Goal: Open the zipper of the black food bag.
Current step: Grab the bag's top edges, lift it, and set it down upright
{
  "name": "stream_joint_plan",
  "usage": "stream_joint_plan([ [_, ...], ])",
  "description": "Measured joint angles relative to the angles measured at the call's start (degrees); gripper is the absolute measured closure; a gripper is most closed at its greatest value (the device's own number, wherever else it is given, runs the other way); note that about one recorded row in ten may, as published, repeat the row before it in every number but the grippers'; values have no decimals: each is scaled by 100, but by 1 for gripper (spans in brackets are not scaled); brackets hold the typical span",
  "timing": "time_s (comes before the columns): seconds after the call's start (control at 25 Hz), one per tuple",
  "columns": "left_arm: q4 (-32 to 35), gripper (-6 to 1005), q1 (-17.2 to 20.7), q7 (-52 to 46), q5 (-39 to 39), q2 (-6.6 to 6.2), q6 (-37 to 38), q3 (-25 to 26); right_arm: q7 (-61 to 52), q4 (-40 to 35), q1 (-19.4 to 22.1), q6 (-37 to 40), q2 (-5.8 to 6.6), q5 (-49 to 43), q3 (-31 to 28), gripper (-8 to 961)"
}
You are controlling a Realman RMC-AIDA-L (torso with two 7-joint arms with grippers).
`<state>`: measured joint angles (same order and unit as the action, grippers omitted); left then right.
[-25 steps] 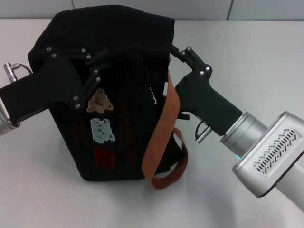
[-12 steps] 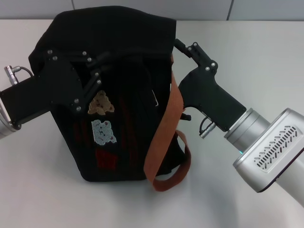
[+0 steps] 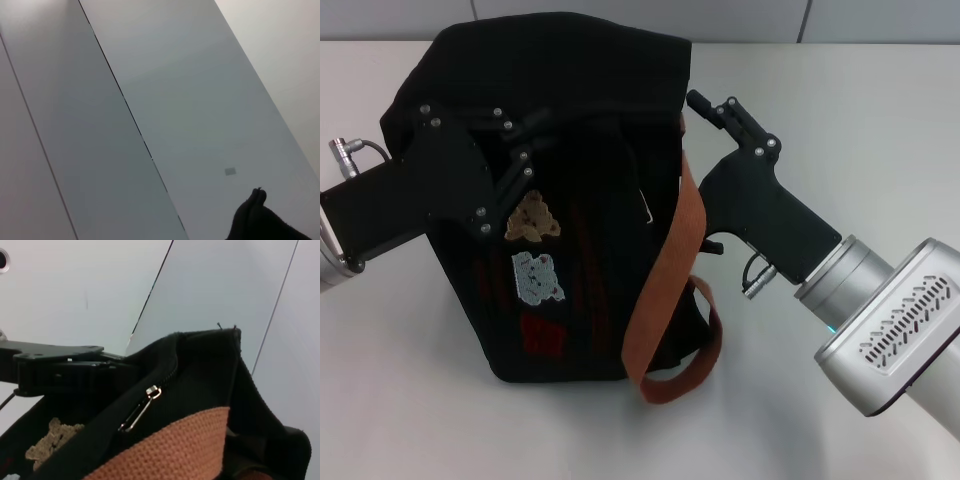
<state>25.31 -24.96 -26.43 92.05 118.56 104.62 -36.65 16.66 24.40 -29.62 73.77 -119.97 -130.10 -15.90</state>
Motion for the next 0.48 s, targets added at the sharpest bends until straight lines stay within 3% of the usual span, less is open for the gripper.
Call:
stream_joint_plan([
  [0.12,0,925,0,3,2,0,-5,0,4,9,6,3,0,-3,0,121],
  [0.48,-9,925,0,7,6,0,-36,0,142,39,128,280,0,-5,-10,476],
])
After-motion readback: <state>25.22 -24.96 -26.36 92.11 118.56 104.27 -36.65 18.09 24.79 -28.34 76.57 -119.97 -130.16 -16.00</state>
